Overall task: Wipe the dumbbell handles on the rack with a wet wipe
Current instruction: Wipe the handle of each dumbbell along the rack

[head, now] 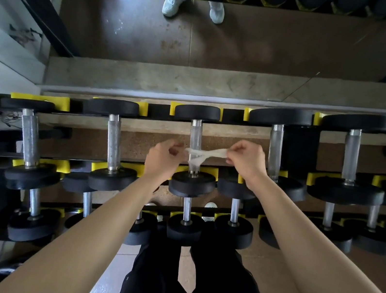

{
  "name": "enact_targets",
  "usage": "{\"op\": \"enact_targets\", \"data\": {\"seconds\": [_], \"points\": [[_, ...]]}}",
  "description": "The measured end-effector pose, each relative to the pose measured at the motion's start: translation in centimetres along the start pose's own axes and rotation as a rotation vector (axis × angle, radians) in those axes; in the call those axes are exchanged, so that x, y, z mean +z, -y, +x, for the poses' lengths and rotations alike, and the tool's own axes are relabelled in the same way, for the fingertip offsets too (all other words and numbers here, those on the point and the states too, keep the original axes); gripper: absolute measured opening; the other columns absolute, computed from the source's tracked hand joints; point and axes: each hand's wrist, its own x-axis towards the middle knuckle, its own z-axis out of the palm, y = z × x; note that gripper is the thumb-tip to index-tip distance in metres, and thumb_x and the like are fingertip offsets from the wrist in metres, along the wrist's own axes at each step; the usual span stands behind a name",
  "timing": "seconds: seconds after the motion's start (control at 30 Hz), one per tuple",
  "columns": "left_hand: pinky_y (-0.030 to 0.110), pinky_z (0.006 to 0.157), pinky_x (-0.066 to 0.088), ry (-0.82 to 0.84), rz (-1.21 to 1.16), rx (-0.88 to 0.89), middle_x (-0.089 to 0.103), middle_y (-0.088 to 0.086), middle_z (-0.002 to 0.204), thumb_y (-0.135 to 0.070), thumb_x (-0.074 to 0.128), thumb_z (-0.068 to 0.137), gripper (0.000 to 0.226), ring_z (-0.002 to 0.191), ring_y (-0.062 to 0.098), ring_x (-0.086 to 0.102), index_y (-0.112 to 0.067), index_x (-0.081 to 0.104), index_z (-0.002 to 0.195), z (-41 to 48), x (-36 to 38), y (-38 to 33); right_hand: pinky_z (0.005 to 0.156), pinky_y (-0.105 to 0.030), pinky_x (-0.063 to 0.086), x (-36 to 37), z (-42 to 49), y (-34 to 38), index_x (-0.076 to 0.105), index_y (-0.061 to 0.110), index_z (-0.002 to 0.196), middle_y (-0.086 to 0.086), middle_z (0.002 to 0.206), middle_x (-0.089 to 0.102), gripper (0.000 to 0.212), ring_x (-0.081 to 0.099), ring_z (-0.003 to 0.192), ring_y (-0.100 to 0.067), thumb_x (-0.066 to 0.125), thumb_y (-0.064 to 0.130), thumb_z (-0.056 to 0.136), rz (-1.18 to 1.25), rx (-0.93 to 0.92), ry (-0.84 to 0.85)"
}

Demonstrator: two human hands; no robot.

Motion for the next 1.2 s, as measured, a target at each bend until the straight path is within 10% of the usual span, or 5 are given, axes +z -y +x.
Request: {"op": "enact_targets", "data": {"seconds": [0.3,0.6,0.77,1.07,1.2], "points": [[0.039,0.088,0.061,0.038,-0.472,-0.2,0.076,0.0,0.096,-0.029,0.055,0.105,0.023,0.092,0.021,0.072,-0.016,0.07,0.118,3.3,-0.1,-2.0,0.079,-0.031,0.063,-0.4,1.6,2.1,0.064,0.013,0.09,-0.005,0.098,0.07,0.01,0.075,0.087,-0.015,0.069,0.005,0.091,0.267,-0.032,-0.129],[0.043,0.096,0.055,0.328,-0.962,-0.585,0.073,0.015,0.118,-0.056,0.048,0.102,0.057,0.108,0.03,0.069,-0.008,0.067,0.124,5.0,0.9,-3.8,0.098,-0.041,0.053,4.9,2.9,4.4,0.056,0.011,0.107,-0.012,0.114,0.071,0.007,0.069,0.108,-0.025,0.058,0.01,0.1,0.797,0.241,0.274],[0.032,0.07,0.056,0.246,-1.281,-0.644,0.071,0.009,0.097,-0.027,0.064,0.1,0.027,0.073,0.02,0.07,-0.003,0.068,0.113,5.4,0.6,-5.0,0.095,-0.039,0.055,5.5,3.3,3.9,0.062,0.01,0.114,-0.014,0.11,0.072,0.016,0.07,0.103,-0.027,0.062,0.01,0.098,0.874,0.254,0.329],[0.045,0.098,0.058,0.038,-1.383,-0.592,0.074,0.016,0.119,-0.014,0.069,0.096,0.031,0.109,0.031,0.072,-0.006,0.069,0.126,3.9,1.5,-4.6,0.08,-0.038,0.058,7.3,3.7,4.0,0.072,0.011,0.1,-0.012,0.095,0.074,0.012,0.07,0.086,-0.028,0.064,0.003,0.095,0.796,0.33,0.159],[0.036,0.079,0.063,-0.076,-1.437,-0.565,0.072,0.022,0.119,-0.003,0.069,0.094,0.035,0.094,0.029,0.074,0.003,0.064,0.128,3.6,1.8,-5.1,0.09,-0.038,0.059,6.7,3.5,3.9,0.072,0.011,0.099,-0.013,0.103,0.074,0.009,0.072,0.097,-0.029,0.067,0.005,0.095,0.753,0.285,0.092]]}}
